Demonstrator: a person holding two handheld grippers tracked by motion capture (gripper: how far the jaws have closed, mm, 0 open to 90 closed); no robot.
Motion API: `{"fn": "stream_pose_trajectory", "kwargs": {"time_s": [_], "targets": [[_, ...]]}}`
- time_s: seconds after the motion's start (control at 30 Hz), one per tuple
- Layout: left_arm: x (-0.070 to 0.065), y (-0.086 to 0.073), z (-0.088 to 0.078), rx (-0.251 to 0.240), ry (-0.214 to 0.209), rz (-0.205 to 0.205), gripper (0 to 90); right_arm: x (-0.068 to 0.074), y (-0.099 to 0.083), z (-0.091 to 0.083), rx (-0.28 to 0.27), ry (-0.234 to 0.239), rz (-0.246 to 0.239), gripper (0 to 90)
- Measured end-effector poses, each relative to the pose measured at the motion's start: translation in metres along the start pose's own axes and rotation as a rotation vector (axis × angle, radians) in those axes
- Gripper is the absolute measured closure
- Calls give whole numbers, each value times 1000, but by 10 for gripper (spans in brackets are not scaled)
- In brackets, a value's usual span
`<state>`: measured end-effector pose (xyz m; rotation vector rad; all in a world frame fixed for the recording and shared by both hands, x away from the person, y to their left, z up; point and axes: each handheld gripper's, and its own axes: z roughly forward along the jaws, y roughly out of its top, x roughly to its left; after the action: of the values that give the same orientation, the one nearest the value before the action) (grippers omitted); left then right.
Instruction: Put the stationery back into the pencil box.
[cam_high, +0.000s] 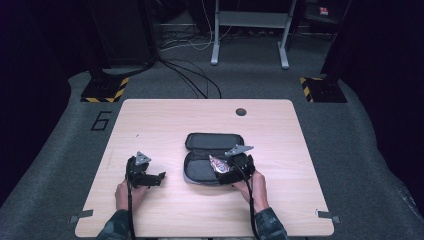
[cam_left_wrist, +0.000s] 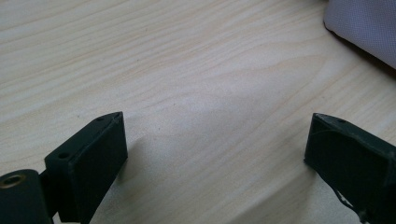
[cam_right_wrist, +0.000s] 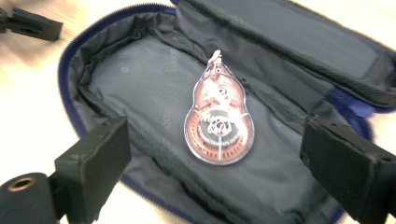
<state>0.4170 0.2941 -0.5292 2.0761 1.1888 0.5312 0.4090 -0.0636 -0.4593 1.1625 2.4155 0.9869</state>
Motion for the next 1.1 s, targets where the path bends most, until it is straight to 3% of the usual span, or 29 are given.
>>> {"fn": "stream_pose_trajectory", "kwargs": {"time_s": [0.23, 0.53, 0.57, 0.63, 0.87, 1.1], "targets": [[0, 0, 0, 1, 0, 1, 55, -2, -11, -33, -52, -36, -7, 65], [0, 0, 0, 0, 0, 0, 55, -17, -39, -63, -77, -107, -4, 66], [0, 0, 0, 0, 0, 0, 55, -18, -43, -66, -75, -115, 22, 65], [0, 0, 0, 0, 0, 0, 55, -24, -52, -70, -78, -130, 18, 67], [0, 0, 0, 0, 0, 0, 55, -40, -87, -80, -71, -183, 91, 68], [0, 0, 0, -2, 0, -3, 55, -55, -125, -79, -40, -223, 163, 68]]}}
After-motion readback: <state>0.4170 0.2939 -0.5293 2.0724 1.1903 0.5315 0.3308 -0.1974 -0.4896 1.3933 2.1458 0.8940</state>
